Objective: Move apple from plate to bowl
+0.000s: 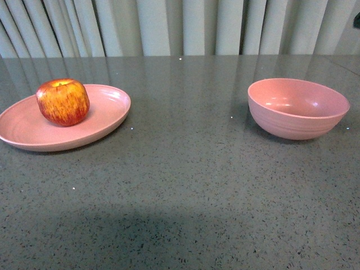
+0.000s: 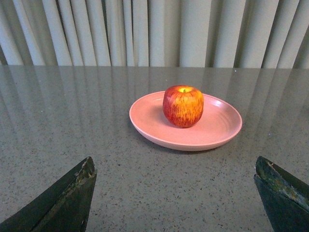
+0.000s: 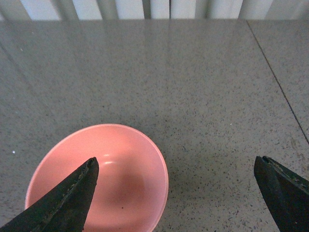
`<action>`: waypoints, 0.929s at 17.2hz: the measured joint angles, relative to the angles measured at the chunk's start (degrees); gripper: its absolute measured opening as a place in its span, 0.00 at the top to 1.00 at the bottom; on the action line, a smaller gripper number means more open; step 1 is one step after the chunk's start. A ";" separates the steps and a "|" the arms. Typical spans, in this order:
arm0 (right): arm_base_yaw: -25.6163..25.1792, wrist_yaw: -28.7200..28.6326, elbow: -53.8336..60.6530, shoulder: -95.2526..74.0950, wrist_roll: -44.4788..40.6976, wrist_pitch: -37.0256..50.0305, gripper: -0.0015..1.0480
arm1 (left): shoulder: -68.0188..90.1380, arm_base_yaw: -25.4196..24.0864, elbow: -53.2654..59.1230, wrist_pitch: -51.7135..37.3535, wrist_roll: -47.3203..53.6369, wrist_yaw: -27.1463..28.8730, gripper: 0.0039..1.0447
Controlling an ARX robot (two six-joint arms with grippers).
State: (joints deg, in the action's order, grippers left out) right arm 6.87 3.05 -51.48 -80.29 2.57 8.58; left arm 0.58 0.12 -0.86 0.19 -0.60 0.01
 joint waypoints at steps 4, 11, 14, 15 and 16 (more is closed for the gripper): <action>0.35 1.64 -10.95 -12.70 -1.75 -7.67 0.06 | 0.00 0.00 0.00 0.00 0.00 0.00 0.06; 0.20 1.70 -17.68 -24.48 1.44 -13.27 0.06 | 0.00 0.00 0.00 0.00 0.00 0.00 0.06; 0.20 1.25 -17.88 -25.81 2.84 -13.31 0.13 | 0.00 0.00 0.00 0.00 0.00 0.00 0.06; 0.20 1.22 -17.88 -26.05 2.97 -13.20 0.23 | 0.00 0.00 0.00 0.00 0.00 0.00 0.06; 0.20 1.01 -17.92 -26.12 3.13 -13.40 0.36 | 0.00 0.00 0.00 0.00 0.00 0.00 0.06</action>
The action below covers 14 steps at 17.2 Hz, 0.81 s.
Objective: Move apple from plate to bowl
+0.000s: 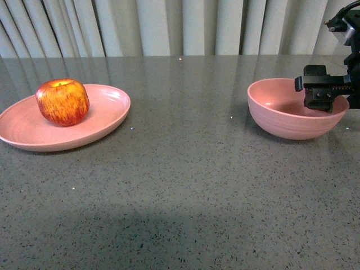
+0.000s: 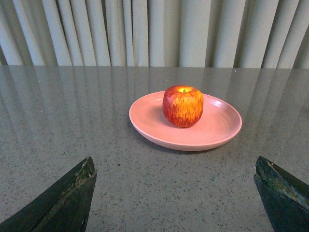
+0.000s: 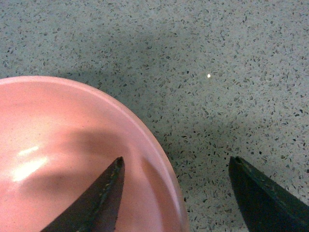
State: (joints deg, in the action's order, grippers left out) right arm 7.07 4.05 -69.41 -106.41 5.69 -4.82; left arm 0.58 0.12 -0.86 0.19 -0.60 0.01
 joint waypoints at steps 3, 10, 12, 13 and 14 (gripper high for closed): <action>0.04 -0.79 -0.48 -0.02 0.33 -0.42 0.58 | 0.00 0.00 0.00 0.00 0.00 0.00 0.06; 0.17 -3.87 -2.12 3.10 2.25 -3.21 0.97 | 0.00 0.00 0.00 0.00 0.00 0.00 0.06; 0.55 -4.42 -3.10 4.35 2.43 -4.20 0.97 | 0.00 -0.02 0.00 0.00 0.00 0.00 0.06; 0.87 -4.61 -3.89 5.11 2.49 -4.63 0.97 | 0.00 0.00 0.00 0.00 0.00 0.00 0.06; 1.33 -4.96 -4.68 5.97 2.69 -4.96 0.97 | 0.00 0.00 0.00 0.00 0.00 -0.02 0.06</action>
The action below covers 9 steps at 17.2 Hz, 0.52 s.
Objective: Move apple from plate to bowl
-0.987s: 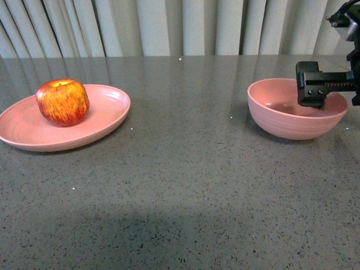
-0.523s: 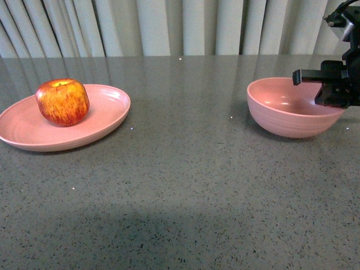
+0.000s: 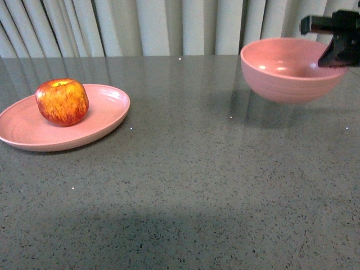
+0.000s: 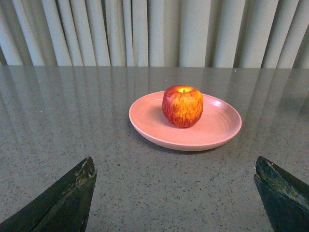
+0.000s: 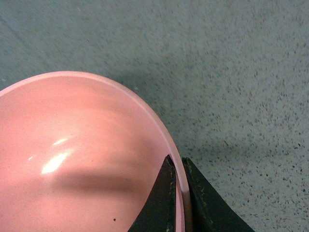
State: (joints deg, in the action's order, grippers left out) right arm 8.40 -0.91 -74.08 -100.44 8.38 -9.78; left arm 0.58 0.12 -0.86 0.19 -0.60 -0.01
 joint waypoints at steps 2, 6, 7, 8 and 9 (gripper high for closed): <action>1.40 -0.55 -1.64 1.18 0.31 -0.57 0.97 | 0.00 0.00 0.00 0.02 0.00 0.00 0.06; 9.64 -0.59 -6.23 -1.42 2.56 -2.16 0.97 | 0.00 0.00 0.00 0.00 0.00 0.02 0.06; 10.86 -0.55 -6.71 -2.67 2.75 -2.03 0.97 | 0.00 0.00 0.00 0.02 0.00 0.00 0.06; 12.24 -0.39 -6.99 -4.20 3.13 -2.03 0.97 | 0.00 0.00 0.00 0.00 0.00 0.02 0.06; 13.16 -0.35 -7.30 -5.70 3.45 -2.10 0.97 | 0.00 0.00 0.00 0.00 0.00 0.02 0.06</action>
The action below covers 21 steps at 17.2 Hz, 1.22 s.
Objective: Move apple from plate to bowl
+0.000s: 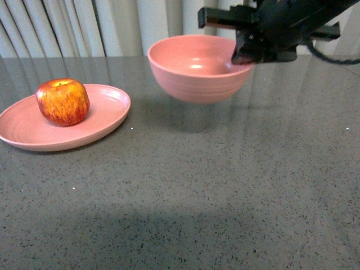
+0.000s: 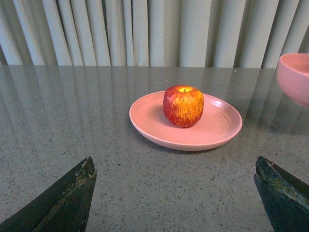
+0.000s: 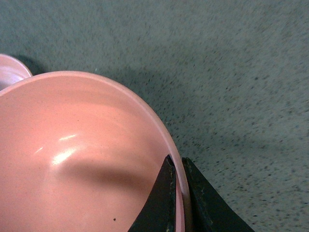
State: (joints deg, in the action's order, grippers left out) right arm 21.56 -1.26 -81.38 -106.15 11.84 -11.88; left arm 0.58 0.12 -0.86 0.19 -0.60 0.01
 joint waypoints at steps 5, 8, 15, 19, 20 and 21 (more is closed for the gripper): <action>2.58 1.40 -0.98 -4.90 0.96 0.13 0.97 | 0.00 0.00 0.00 0.00 0.00 0.00 0.06; 3.52 1.95 -2.19 -6.91 1.92 0.17 0.97 | 0.00 0.00 0.00 0.00 0.00 -0.02 0.06; 4.70 2.80 -5.46 -9.97 2.25 -0.94 0.97 | 0.00 0.00 0.00 0.00 0.02 0.00 0.06; 4.70 2.64 -5.73 -10.80 3.21 -1.42 0.96 | 0.00 0.00 0.00 0.00 0.00 0.00 0.06; 4.68 2.54 -5.88 -10.80 3.39 -1.49 0.85 | 0.00 0.00 0.00 0.00 0.00 0.00 0.06; 4.63 2.49 -5.88 -10.80 3.43 -1.44 0.73 | 0.00 0.00 0.00 0.00 0.00 0.00 0.06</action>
State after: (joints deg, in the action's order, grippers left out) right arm 26.20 1.23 -87.26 -116.95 15.27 -13.32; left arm 0.58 0.12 -0.86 0.19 -0.60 0.01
